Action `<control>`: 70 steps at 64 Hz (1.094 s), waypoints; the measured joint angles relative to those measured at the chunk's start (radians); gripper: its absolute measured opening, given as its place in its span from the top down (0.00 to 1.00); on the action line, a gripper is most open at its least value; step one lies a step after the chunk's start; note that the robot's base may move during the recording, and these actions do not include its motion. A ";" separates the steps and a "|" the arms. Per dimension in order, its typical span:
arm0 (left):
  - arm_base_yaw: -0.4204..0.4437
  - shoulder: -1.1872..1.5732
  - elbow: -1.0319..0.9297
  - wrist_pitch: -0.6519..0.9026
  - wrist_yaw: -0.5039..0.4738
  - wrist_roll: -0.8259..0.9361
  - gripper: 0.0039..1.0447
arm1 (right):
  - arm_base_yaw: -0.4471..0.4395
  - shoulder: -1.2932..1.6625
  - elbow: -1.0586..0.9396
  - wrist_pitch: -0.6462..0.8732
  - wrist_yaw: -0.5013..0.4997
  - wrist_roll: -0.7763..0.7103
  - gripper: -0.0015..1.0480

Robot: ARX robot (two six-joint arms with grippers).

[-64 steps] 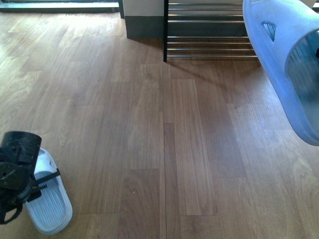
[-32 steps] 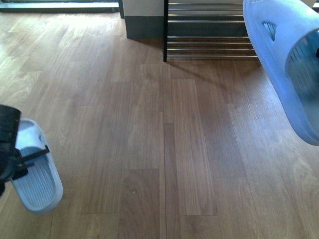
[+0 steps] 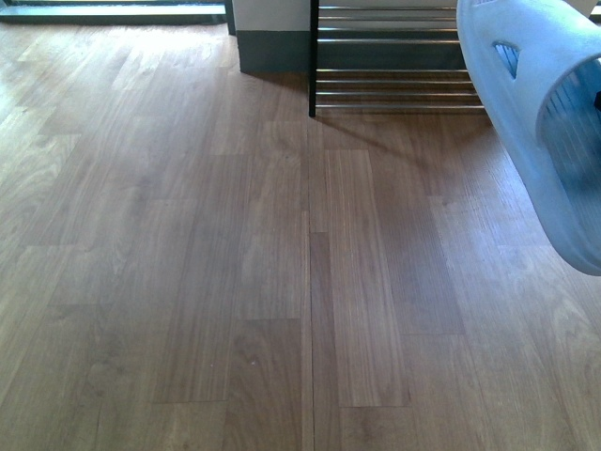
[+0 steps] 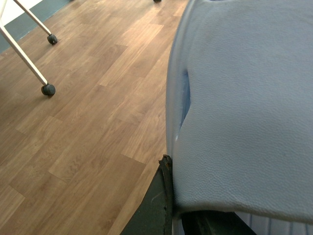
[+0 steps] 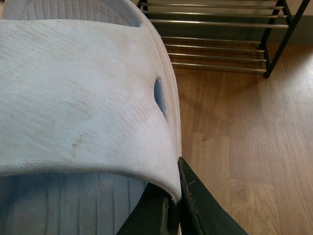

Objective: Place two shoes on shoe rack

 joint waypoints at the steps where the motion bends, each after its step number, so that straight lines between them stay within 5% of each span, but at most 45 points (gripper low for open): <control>1: 0.000 0.000 0.000 -0.001 0.001 0.000 0.99 | 0.000 0.000 0.000 0.000 0.000 0.000 0.98; 70: -0.002 0.001 -0.002 -0.001 0.002 0.000 0.99 | 0.001 0.000 0.000 0.000 -0.001 0.000 0.98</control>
